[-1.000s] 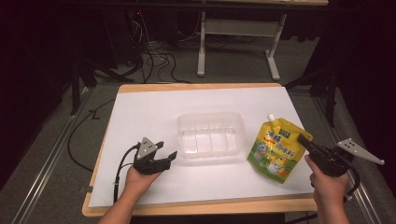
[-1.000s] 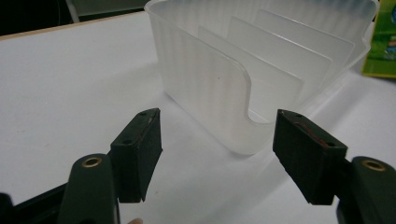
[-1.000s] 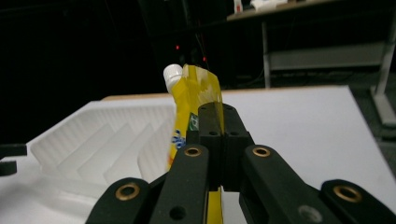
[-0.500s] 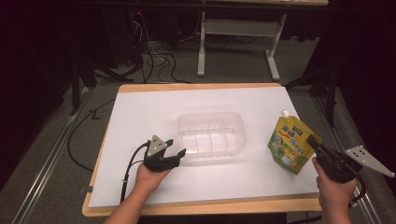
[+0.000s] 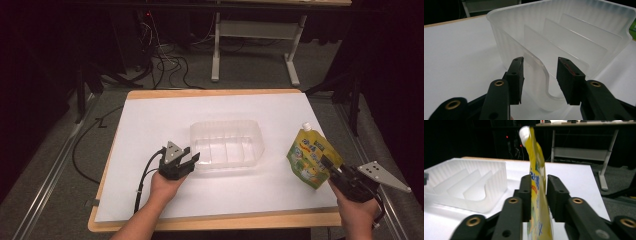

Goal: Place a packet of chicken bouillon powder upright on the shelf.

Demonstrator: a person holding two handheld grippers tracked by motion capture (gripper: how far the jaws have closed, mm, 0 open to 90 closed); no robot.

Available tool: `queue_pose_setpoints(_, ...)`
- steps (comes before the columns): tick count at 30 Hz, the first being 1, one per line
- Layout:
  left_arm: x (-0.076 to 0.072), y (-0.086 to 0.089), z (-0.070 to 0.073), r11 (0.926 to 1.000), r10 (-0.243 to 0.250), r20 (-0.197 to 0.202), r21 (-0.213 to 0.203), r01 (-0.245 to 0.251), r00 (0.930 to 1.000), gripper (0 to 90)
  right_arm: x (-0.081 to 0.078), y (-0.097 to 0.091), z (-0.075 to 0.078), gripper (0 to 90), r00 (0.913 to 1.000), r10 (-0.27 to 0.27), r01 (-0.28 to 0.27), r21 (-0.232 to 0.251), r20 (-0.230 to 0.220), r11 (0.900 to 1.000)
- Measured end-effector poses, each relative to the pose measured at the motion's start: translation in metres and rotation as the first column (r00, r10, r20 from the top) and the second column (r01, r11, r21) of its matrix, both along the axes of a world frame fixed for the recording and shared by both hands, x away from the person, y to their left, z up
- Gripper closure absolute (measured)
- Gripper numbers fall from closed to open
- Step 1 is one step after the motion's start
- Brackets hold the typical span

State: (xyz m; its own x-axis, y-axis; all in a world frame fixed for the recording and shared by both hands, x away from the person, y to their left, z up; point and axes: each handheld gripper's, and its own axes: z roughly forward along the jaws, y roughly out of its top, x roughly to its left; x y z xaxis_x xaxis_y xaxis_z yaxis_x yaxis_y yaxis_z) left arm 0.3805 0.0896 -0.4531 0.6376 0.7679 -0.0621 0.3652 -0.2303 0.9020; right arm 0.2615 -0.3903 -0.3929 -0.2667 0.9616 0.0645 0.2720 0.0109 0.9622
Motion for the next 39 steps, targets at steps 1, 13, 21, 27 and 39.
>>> queue_pose_setpoints(1,0.000,0.000,0.000,1.0000,0.001,0.001,0.002,-0.001,1.0000,59.6,0.001,0.000,-0.002,68.3,1.0000,-0.002,0.002,-0.001,-0.009,1.0000)
queue_pose_setpoints(13,-0.002,-0.027,0.000,0.9979,-0.049,0.034,0.043,0.048,0.9982,64.2,0.010,-0.006,-0.016,61.3,0.9968,0.000,0.001,0.021,-0.080,0.9998)
queue_pose_setpoints(21,0.001,-0.030,0.000,0.9991,-0.035,0.029,0.025,0.035,0.9989,59.3,0.010,-0.005,-0.016,69.6,0.9961,0.019,-0.018,0.018,-0.087,0.9997)
queue_pose_setpoints(27,0.000,-0.028,0.002,0.9995,-0.027,0.035,0.019,0.026,0.9990,57.5,0.011,-0.006,-0.015,85.0,0.9957,0.016,-0.014,0.020,-0.091,0.9997)
queue_pose_setpoints(39,-0.001,-0.026,0.002,0.9991,-0.034,0.049,0.029,0.033,0.9982,56.5,0.014,-0.005,-0.014,90.0,0.9950,-0.001,0.004,0.035,-0.100,0.9994)
